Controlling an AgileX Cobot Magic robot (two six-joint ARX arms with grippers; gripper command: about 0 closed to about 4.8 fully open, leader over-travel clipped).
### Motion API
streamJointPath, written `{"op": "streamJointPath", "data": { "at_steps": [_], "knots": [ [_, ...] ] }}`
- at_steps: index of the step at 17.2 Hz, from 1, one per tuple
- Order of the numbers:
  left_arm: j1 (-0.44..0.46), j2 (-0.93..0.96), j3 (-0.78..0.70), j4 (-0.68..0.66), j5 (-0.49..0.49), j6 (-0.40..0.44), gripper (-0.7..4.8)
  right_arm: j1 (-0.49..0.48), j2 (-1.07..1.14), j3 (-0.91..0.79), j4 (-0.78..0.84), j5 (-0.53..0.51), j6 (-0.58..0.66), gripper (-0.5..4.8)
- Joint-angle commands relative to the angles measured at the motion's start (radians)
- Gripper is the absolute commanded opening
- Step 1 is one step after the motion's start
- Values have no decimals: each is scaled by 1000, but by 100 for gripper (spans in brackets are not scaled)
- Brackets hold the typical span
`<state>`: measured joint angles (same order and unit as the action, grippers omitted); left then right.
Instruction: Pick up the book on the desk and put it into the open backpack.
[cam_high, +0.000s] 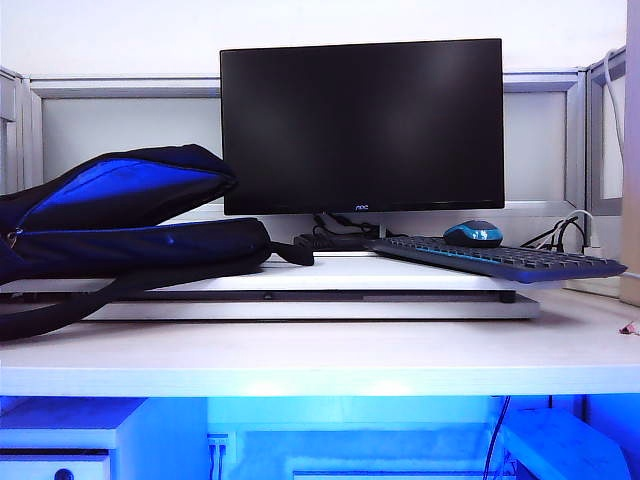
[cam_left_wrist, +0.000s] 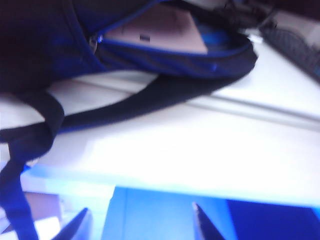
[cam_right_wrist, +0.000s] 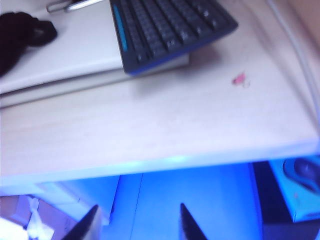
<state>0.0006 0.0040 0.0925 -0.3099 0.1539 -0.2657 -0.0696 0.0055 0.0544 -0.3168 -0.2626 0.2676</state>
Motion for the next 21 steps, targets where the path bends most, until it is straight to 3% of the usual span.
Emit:
{"op": "streamJointPath", "data": {
  "at_steps": [1, 4, 5, 6, 8, 14, 21],
  "knots": [
    [0, 0, -36, 14, 6, 30, 247, 2, -4, -4, 14, 1, -54, 197],
    [0, 3, -47, 21, 21, 54, 93, 3, -4, -4, 10, -6, -71, 68],
    [0, 3, -47, 21, 27, 66, 14, 3, -4, -4, 10, -7, -77, 15],
    [0, 3, -47, 21, 42, 93, -5, 3, -4, -4, 8, -9, -90, -6],
    [0, 4, -47, 21, 56, 140, -5, 3, -2, -4, 7, -10, -89, -7],
    [0, 4, -47, 20, 41, 116, -5, 3, 8, -4, 6, -35, -24, -7],
    [0, 4, -47, 20, 50, 108, -5, 3, 8, -3, 6, 15, -150, -7]
  ]
}}
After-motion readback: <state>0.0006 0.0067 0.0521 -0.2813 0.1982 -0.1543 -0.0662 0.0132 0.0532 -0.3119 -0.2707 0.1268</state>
